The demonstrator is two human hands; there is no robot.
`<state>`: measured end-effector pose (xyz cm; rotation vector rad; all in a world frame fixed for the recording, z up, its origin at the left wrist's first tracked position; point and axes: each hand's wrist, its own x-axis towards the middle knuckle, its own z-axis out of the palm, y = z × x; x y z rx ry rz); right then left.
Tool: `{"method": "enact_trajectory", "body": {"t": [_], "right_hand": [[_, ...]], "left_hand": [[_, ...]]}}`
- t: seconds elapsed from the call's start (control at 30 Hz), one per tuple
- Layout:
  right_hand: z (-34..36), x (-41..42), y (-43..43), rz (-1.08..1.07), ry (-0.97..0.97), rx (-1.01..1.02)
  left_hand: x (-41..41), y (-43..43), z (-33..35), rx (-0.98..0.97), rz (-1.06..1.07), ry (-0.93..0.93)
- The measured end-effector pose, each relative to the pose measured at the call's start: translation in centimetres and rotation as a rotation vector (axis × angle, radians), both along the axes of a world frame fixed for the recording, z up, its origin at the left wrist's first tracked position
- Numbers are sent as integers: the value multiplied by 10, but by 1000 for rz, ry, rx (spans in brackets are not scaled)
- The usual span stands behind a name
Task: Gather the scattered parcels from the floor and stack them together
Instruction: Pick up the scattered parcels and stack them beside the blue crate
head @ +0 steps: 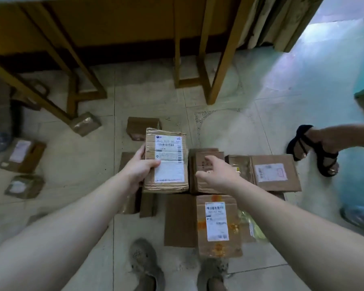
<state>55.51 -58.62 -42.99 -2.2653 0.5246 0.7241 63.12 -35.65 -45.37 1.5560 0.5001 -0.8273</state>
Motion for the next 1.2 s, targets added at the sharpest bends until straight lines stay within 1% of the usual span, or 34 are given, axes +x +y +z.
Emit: {"method": "enact_trajectory", "body": {"t": [0.1,0.2,0.27,0.4,0.53,0.6,0.67,0.73,0.9,1.1,1.2], "right_hand": [[-73,5,-14,90,27,-96],[-134,4,-24,176,54,-200],[-165,1,-29,223,67,-263],[-204,-8,-35,263,74,-348],[-221,-15,-37,267,33,-369],[-224,-16,-38,250,-3,-370],[-226,-18,-39,243,-15,-374],[-227,-21,-40,235,-7,-373],[-226,-23,-41,238,7,-371],[-230,-22,-40,234,-12,-404],[-230,-24,-41,238,-24,-412]], "left_hand": [[-4,-9,-70,70,47,61],[-8,-18,-130,73,40,129],[-11,-22,-162,63,46,161],[-14,-37,-209,18,66,126],[-8,-42,-235,-58,100,114],[-4,-42,-243,-43,117,76],[-2,-44,-248,-15,86,47],[-3,-47,-253,-15,59,55],[-4,-47,-257,-35,88,126],[1,-44,-264,20,-9,140],[1,-38,-264,71,-125,152]]}}
